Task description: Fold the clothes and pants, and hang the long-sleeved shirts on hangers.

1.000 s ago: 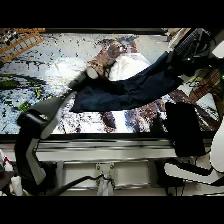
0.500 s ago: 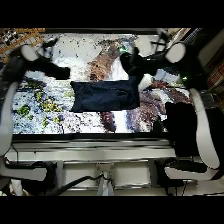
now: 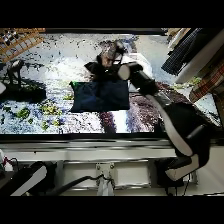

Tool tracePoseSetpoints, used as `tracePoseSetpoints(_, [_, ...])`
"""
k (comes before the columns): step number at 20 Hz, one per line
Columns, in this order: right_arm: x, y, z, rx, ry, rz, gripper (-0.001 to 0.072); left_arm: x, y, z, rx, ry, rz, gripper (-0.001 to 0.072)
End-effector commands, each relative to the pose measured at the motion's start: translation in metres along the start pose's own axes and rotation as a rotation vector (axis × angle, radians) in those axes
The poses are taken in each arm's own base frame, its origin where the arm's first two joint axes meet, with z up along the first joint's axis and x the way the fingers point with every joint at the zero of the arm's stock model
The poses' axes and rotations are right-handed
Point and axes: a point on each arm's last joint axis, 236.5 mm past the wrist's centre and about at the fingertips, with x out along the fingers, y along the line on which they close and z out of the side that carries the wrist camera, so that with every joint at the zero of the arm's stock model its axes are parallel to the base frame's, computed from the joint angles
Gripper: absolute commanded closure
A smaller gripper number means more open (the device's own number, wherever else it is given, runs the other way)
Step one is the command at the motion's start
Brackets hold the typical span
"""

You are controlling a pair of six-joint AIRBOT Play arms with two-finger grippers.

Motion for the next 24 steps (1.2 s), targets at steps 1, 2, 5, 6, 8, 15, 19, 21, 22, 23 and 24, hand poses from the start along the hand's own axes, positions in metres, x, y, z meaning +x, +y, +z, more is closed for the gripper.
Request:
tracePoseSetpoints(1, [0.052, 0.030, -0.041, 0.042, 0.059, 0.069, 0.0680, 0.006, 0.005, -0.029, -0.018, 0.013, 0.008, 0.0688])
tracePoseSetpoints(2, [0.064, 0.035, -0.053, 0.060, 0.086, 0.081, 0.0653, 0.007, 0.005, -0.032, -0.020, 0.021, 0.007, 0.0688])
tracePoseSetpoints(5, [0.072, 0.046, -0.067, 0.052, 0.112, 0.121, 0.0338, 0.008, 0.005, -0.033, -0.022, 0.025, 0.006, 0.0687])
tracePoseSetpoints(6, [0.069, 0.049, -0.070, 0.038, 0.131, 0.132, 0.0324, 0.008, 0.005, -0.033, -0.022, 0.026, 0.006, 0.0687])
tracePoseSetpoints(8, [0.057, 0.042, -0.065, 0.027, 0.160, 0.117, 0.0308, 0.008, 0.005, -0.033, -0.021, 0.026, 0.006, 0.0687])
tracePoseSetpoints(15, [-0.043, -0.108, 0.032, -0.169, 0.137, -0.312, 0.0347, 0.008, 0.004, -0.034, -0.023, 0.029, 0.006, 0.0680])
tracePoseSetpoints(19, [-0.096, -0.204, 0.070, -0.094, 0.174, -0.438, 0.0363, 0.007, -0.018, -0.030, -0.063, 0.015, -0.087, 0.0625])
tracePoseSetpoints(21, [-0.102, -0.229, 0.071, -0.068, 0.199, -0.398, 0.0353, 0.003, -0.042, -0.016, -0.072, -0.038, -0.190, 0.0396])
tracePoseSetpoints(22, [-0.099, -0.236, 0.067, -0.056, 0.214, -0.357, 0.0351, 0.001, -0.052, -0.009, -0.071, -0.070, -0.233, 0.0399])
tracePoseSetpoints(23, [-0.096, -0.241, 0.065, -0.037, 0.214, -0.320, 0.0343, -0.002, -0.062, -0.001, -0.079, -0.099, -0.278, 0.0400])
tracePoseSetpoints(24, [-0.091, -0.245, 0.063, -0.012, 0.208, -0.284, 0.0298, -0.005, -0.068, 0.004, -0.097, -0.119, -0.308, 0.0400])
